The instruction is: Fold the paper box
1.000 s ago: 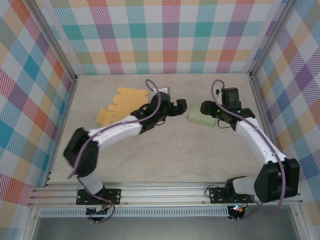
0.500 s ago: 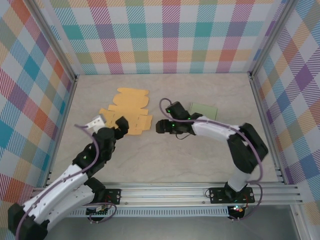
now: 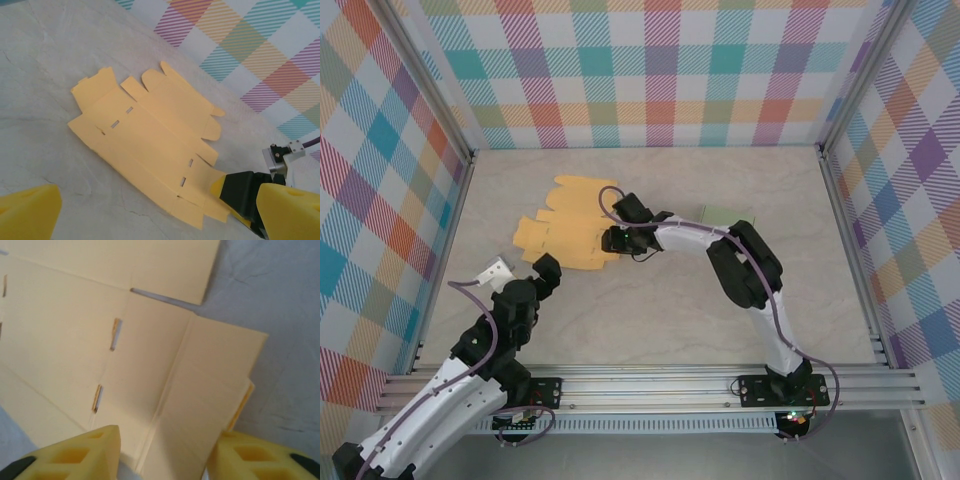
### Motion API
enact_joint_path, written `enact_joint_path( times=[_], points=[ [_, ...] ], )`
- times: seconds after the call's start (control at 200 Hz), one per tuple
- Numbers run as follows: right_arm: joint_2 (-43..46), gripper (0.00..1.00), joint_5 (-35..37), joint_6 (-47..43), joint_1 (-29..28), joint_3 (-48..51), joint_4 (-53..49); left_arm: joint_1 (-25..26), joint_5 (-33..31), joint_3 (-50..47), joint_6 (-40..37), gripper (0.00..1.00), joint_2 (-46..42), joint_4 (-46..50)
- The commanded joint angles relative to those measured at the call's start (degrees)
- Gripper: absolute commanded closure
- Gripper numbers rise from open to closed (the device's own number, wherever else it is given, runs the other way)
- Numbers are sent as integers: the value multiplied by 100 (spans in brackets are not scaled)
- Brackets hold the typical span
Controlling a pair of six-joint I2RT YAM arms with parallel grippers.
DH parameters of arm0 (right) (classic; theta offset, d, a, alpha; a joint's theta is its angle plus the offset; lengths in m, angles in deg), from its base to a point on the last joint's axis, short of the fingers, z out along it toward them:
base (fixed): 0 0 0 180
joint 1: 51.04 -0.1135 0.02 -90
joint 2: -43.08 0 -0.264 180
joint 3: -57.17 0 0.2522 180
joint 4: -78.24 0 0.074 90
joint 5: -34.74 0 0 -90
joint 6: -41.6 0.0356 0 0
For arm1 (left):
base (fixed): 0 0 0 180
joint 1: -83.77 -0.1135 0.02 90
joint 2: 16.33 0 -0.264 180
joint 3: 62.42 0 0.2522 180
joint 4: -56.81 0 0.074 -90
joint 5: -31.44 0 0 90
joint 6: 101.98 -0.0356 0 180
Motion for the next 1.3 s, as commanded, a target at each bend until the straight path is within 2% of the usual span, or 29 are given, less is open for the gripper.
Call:
enact_joint_path(
  times=[0.0, 0.105, 0.21, 0.325, 0.395, 0.5, 0.605, 0.685, 0.78, 0.865, 1.01, 1.13, 1.18, 1.295],
  points=[
    [-234, 63, -15, 50, -5, -354, -145, -44, -55, 131, 214, 0, 240, 308],
    [-227, 100, -37, 54, 38, -356, -108, -44, -70, 142, 192, 0, 459, 339],
    [211, 100, 45, -240, 167, -67, -190, -44, 89, 147, -6, 0, 620, 273],
    [762, 100, 6, -1345, 310, -69, -1076, -44, 622, 311, -541, 0, 855, 113],
    [1071, 100, -37, -2201, 351, -98, -1784, -46, 1058, 514, -1130, 0, 1125, -9],
    [1586, 100, 343, -3229, 424, 94, -2564, -53, 1599, 927, -2108, 0, 1682, -41],
    [2172, 100, 301, -3995, 598, 524, -2677, -126, 2031, 1224, -2881, 0, 2214, -211],
    [2552, 100, 294, -4633, 671, 818, -2611, -197, 2317, 1399, -3416, 0, 2493, -745],
    [2932, 100, 271, -5286, 686, 1104, -2473, -307, 2714, 1571, -4424, 3, 2725, -1375],
    [3220, 100, 252, -5730, 686, 1218, -2395, -488, 3314, 1828, -5301, 7, 2963, -1789],
    [3641, 100, 196, -6250, 694, 1176, -2356, -637, 4838, 2549, -6620, 11, 3392, -1941],
    [3897, 100, 38, -6556, 703, 1116, -2314, -642, 5966, 3180, -7247, 12, 3882, -1914],
    [3969, 100, -3, -6623, 702, 1087, -2291, -642, 6366, 3506, -7495, 15, 4189, -1814],
    [4120, 100, -169, -6744, 703, 1133, -2217, -642, 7141, 4356, -8064, 21, 4908, -1146]
  ],
)
